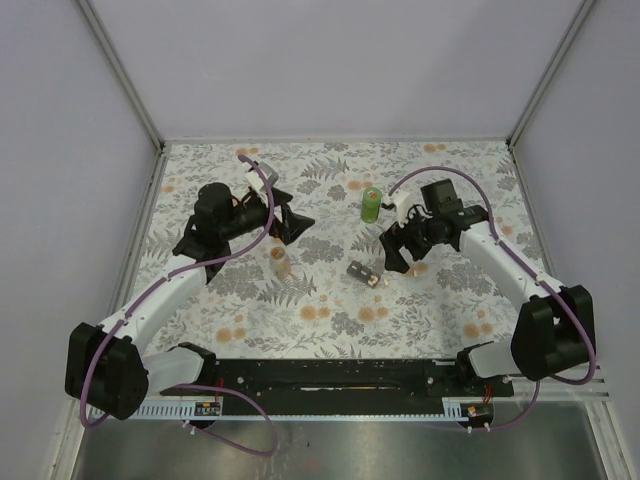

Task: Sort the pills into containers
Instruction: Adjust the pill container at the center of the board.

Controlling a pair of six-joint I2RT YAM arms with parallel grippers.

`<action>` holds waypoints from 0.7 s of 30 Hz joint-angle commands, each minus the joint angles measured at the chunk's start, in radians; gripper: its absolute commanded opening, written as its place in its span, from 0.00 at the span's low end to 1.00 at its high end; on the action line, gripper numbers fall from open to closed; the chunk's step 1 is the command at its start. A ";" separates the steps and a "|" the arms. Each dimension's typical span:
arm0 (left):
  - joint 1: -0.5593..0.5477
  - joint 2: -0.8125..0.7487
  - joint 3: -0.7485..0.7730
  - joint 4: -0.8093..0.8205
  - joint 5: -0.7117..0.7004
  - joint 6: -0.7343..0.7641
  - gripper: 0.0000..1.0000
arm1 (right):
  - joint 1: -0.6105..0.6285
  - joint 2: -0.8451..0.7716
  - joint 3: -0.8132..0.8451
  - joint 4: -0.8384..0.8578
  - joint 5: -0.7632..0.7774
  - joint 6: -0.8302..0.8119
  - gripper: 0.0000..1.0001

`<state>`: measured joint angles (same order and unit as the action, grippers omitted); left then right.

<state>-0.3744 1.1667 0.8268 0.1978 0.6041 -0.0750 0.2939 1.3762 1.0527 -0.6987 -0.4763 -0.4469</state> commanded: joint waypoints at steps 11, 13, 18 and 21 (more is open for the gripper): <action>-0.003 0.043 0.063 -0.087 0.128 0.096 0.96 | 0.177 0.156 0.006 0.088 0.131 -0.042 0.99; -0.024 0.086 0.098 -0.154 0.109 0.134 0.95 | 0.179 0.144 -0.003 0.091 0.131 -0.049 0.99; -0.126 0.204 0.164 -0.279 -0.044 0.218 0.95 | 0.179 0.087 -0.049 0.111 0.140 -0.070 0.99; -0.164 0.278 0.207 -0.310 -0.084 0.213 0.95 | 0.179 0.023 -0.100 0.162 0.136 -0.082 0.99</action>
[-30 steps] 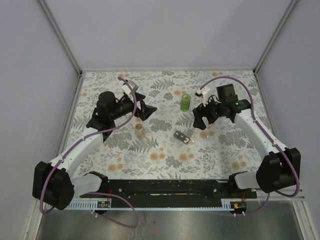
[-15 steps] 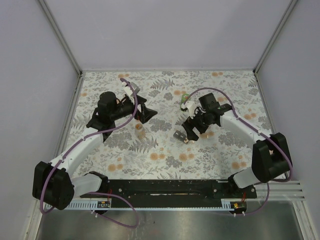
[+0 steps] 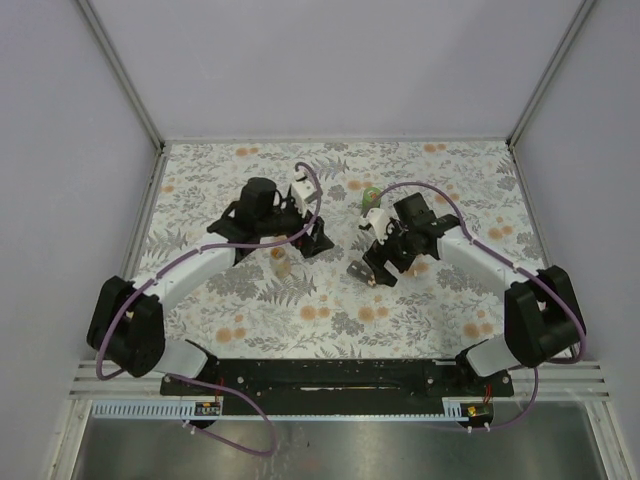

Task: Sort the pills into containers
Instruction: Adjust the pill container at the center of the board.

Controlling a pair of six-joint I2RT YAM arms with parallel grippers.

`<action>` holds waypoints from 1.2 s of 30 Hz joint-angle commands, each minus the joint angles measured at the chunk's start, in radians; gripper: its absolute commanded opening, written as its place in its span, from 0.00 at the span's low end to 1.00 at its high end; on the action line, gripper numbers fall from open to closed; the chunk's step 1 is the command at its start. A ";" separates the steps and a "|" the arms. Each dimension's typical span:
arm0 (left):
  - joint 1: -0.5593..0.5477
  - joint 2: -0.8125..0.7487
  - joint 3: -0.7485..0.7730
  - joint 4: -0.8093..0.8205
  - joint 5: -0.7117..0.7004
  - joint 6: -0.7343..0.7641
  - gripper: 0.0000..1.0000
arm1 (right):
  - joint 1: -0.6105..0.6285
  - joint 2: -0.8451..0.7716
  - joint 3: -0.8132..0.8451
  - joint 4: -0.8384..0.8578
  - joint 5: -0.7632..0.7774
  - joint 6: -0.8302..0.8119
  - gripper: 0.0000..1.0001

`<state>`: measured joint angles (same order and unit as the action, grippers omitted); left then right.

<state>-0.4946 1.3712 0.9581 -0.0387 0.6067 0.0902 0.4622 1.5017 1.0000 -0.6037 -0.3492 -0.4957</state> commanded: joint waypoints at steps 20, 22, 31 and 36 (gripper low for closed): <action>-0.206 0.491 0.366 -0.288 -0.361 -0.010 0.95 | 0.009 -0.141 -0.150 0.191 -0.060 -0.098 1.00; -0.213 0.506 0.376 -0.299 -0.378 -0.009 0.95 | 0.009 -0.126 -0.143 0.186 -0.062 -0.099 0.99; -0.231 0.578 0.430 -0.355 -0.415 -0.012 0.95 | 0.009 -0.084 -0.123 0.186 -0.068 -0.118 1.00; -0.239 0.585 0.436 -0.354 -0.410 -0.015 0.95 | 0.007 -0.060 -0.110 0.183 -0.073 -0.119 0.99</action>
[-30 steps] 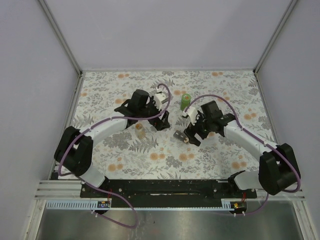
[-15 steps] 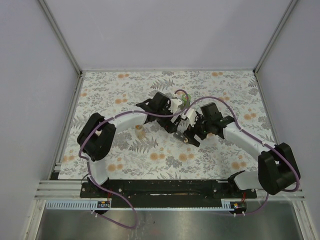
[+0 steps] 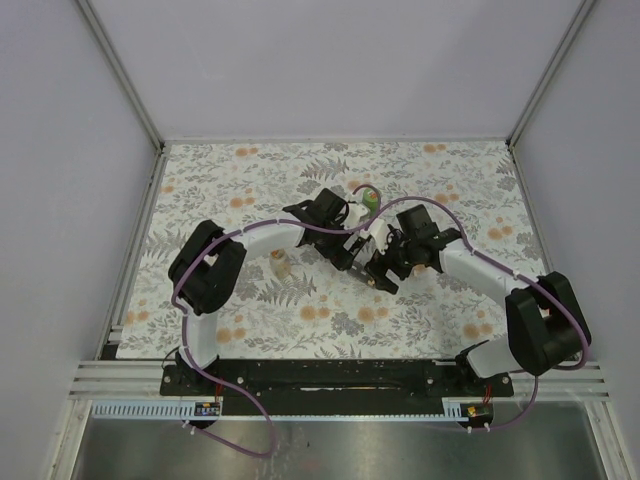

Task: Sort the pills into containers
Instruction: Adjust the pill container at the center of the board.

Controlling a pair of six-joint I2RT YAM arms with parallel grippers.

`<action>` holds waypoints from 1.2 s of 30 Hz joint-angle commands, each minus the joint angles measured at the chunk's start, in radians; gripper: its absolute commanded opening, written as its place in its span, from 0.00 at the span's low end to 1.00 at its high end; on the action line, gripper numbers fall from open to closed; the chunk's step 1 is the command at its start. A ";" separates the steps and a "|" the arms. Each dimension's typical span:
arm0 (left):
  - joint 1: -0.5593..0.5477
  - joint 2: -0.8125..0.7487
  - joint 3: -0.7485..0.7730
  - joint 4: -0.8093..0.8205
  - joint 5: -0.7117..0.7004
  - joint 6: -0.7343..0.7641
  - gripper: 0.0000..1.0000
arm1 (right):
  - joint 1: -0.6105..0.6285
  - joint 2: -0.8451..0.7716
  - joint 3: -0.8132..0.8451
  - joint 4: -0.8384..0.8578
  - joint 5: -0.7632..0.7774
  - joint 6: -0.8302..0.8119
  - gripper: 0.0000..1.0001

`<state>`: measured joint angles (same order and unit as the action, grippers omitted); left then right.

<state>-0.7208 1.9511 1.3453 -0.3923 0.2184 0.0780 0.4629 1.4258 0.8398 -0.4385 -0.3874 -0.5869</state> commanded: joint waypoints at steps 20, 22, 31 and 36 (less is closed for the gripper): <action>-0.014 0.043 0.072 -0.005 -0.002 -0.020 0.95 | 0.014 0.065 0.068 0.020 -0.059 0.002 0.99; -0.014 0.046 0.071 -0.003 -0.004 -0.024 0.95 | 0.017 0.064 0.067 0.021 -0.067 0.002 0.99; -0.017 0.055 0.068 -0.003 -0.007 -0.037 0.95 | 0.037 0.039 0.059 0.007 -0.070 0.009 0.99; -0.019 0.054 0.064 -0.003 -0.010 -0.038 0.95 | 0.051 0.025 0.053 -0.003 -0.068 0.009 0.99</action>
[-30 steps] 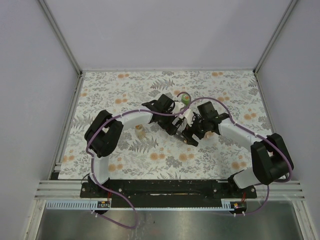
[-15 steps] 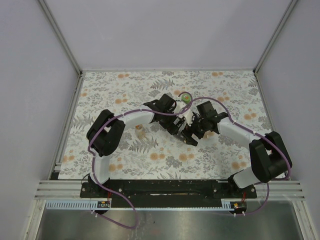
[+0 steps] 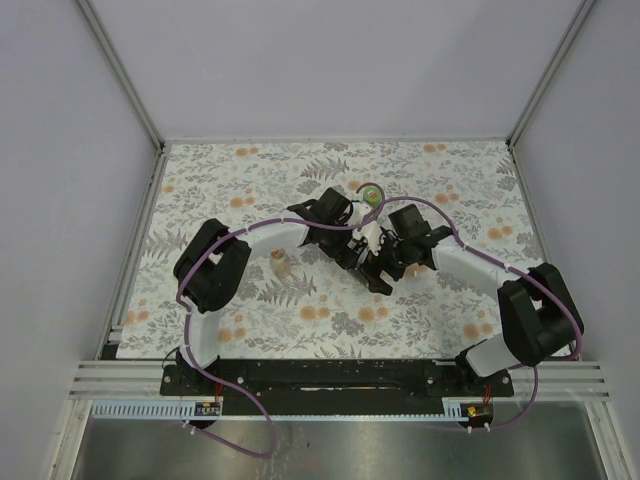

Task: Sort the pills into containers
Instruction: Adjust the pill container at the center of the board.

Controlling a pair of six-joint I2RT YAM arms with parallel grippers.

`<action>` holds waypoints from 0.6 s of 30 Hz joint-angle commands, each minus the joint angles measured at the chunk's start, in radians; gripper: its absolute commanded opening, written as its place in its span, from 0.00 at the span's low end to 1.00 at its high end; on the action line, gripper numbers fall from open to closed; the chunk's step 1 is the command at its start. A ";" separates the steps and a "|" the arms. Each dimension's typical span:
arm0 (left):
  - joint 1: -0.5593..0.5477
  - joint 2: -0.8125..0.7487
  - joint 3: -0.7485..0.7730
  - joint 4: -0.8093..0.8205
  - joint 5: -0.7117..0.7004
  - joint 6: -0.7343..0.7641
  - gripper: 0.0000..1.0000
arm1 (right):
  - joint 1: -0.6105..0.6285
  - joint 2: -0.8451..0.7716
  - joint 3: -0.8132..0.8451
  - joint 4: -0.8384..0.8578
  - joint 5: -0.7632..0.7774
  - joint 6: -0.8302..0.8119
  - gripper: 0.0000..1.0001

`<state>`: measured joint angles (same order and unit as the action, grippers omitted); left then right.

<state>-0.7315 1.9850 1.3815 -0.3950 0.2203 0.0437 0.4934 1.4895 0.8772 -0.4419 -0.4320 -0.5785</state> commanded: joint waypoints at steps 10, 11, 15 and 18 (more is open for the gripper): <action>-0.009 0.014 0.014 0.005 -0.016 -0.013 0.95 | 0.027 -0.069 0.019 -0.015 0.055 0.028 0.99; -0.009 0.012 0.011 0.005 -0.016 -0.016 0.95 | 0.027 -0.064 0.028 -0.029 0.067 0.035 1.00; -0.009 0.012 0.007 0.005 -0.016 -0.018 0.95 | 0.027 -0.040 0.037 -0.046 0.095 0.060 1.00; -0.008 0.011 0.002 0.008 -0.022 -0.021 0.95 | 0.027 -0.035 0.023 -0.024 0.116 0.084 0.99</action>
<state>-0.7353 1.9850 1.3815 -0.3946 0.2195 0.0254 0.5091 1.4578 0.8768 -0.4805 -0.3584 -0.5365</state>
